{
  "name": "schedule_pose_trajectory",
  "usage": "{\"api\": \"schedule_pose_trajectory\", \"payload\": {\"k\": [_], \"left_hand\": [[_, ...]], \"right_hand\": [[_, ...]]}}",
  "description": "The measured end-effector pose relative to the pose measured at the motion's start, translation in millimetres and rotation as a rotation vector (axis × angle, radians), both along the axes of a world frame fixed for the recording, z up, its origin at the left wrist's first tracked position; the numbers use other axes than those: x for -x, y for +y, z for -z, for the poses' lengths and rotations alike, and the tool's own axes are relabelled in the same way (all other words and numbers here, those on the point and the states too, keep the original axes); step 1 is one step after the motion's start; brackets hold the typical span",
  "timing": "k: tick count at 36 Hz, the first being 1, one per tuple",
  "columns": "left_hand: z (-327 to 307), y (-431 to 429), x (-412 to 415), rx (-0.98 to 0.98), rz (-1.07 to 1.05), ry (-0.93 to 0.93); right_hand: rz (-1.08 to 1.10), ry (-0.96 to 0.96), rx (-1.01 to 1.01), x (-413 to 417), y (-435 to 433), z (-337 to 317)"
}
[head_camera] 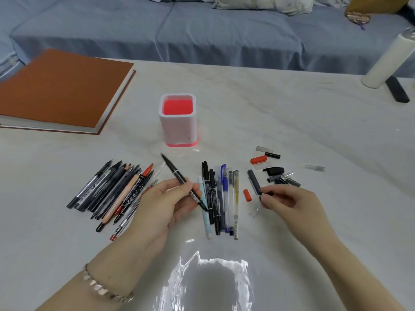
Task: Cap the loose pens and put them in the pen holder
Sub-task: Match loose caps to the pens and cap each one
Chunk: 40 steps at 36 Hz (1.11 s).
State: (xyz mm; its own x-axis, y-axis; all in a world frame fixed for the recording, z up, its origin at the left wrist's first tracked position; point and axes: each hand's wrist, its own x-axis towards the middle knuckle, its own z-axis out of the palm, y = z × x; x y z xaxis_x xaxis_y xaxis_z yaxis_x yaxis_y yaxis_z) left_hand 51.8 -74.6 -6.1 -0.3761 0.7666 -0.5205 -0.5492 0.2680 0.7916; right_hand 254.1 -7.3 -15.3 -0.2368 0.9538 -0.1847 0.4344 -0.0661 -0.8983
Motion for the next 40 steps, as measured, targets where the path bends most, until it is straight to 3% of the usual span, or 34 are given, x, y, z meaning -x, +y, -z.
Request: {"api": "schedule_pose_trajectory", "payload": {"k": [2, 5, 16, 29, 40], "left_hand": [[-1, -1, 0, -0.024, -0.032, -0.077], [-4, -2, -3, -0.065, -0.073, -0.140], [-15, -12, -21, -0.100, -0.104, -0.190], [-17, -17, -24, -0.126, -0.135, -0.176], [-19, -23, -40, -0.187, -0.071, -0.055]], "right_hand": [[0.040, 0.185, 0.065, 5, -9, -10], [0.089, 0.317, 0.118, 15, -20, -17], [0.146, 0.444, 0.100, 39, -43, -26], [0.130, 0.448, 0.085, 35, -45, -30], [0.075, 0.363, -0.010, 36, -46, -27]]}}
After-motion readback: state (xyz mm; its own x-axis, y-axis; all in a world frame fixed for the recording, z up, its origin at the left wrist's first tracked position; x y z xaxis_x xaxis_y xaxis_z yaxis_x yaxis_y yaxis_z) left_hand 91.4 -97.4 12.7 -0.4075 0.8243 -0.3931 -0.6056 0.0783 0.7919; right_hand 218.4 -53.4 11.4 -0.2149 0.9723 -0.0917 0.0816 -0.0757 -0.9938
